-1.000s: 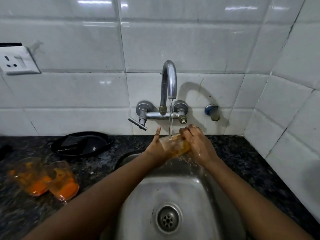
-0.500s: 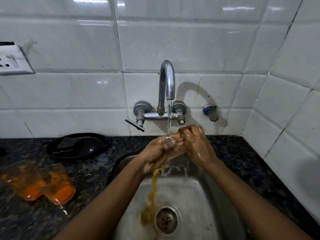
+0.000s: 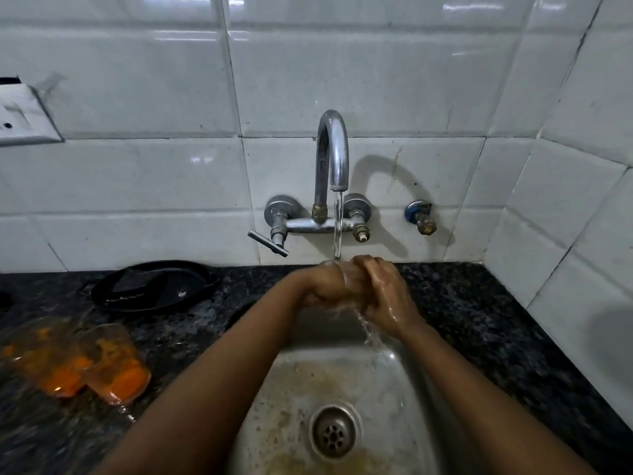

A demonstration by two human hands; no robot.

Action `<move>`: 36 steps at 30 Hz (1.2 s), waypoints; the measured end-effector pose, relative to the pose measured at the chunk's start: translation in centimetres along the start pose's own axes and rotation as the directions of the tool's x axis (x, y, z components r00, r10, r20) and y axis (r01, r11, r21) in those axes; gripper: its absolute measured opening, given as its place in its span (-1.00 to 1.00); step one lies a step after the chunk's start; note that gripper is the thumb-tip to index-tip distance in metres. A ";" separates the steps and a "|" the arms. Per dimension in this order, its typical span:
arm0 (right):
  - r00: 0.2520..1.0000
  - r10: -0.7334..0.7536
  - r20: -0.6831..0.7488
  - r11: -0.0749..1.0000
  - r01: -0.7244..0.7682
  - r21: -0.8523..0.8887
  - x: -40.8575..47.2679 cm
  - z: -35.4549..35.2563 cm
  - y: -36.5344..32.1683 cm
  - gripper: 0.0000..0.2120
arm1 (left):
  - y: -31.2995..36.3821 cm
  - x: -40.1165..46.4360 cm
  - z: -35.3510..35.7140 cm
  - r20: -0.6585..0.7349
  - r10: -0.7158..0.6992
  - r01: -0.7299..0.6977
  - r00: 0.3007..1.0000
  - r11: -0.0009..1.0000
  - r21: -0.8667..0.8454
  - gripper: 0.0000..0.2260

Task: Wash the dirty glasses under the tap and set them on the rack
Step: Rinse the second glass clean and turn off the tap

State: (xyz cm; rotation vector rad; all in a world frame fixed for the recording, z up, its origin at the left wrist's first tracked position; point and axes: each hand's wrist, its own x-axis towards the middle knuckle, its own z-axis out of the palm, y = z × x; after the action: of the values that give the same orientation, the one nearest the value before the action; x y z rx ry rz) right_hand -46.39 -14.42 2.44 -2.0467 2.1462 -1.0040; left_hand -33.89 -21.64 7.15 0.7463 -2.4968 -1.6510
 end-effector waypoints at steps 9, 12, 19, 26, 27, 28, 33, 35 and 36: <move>1.000 -0.004 -0.028 0.997 0.002 -0.080 -0.1 0.4 -0.2 -0.30 | -0.3 0.4 0.6 -0.052 0.030 -0.013 0.998 0.957 0.288 -0.76; 0.991 -0.126 0.040 0.980 0.130 -0.152 -0.1 -0.3 -0.2 -0.25 | -1.2 0.4 0.5 -0.034 -0.129 0.131 0.991 0.885 0.446 -0.77; 0.997 -0.057 0.052 0.990 0.063 -0.128 -0.1 -1.3 -1.4 -0.31 | 0.6 -1.3 -0.4 0.076 -0.001 -0.011 0.997 0.988 0.156 -0.70; 0.992 -0.085 0.089 0.988 0.095 -0.122 -0.7 -1.2 -2.3 -0.31 | -0.3 -2.3 -1.2 0.067 -0.010 0.007 0.998 0.999 0.044 -0.71; 0.994 -0.069 0.090 0.992 0.078 -0.101 -0.8 -1.2 -2.1 -0.32 | 0.1 -2.4 -1.0 0.063 0.004 -0.014 0.998 0.986 0.163 -0.74; 0.995 -0.043 0.088 0.996 0.050 -0.079 -0.9 -1.2 -1.7 -0.34 | 0.4 -2.4 -0.8 0.037 0.040 -0.049 0.999 0.953 0.298 -0.77; 0.977 0.201 0.069 0.978 -0.195 -0.076 -1.7 -1.6 -0.2 -0.45 | 0.0 -2.6 -0.9 -0.194 0.127 -0.047 0.973 0.928 0.370 -0.81; 0.947 0.295 0.128 0.950 -0.276 -0.145 -1.9 -1.7 -0.8 -0.31 | 0.1 -2.9 0.0 -0.274 0.084 -0.077 0.958 0.996 0.035 -0.72; 0.932 0.331 0.146 0.938 -0.308 -0.160 -2.1 -1.7 -1.4 -0.27 | 0.2 -2.6 0.7 -0.352 0.062 -0.082 0.934 0.996 -0.042 -0.63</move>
State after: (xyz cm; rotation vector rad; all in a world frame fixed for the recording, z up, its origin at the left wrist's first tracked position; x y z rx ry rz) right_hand -45.57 -11.75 3.58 -1.6741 2.4041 -0.6355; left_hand -31.87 -19.84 7.61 0.8461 -2.1941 -1.4111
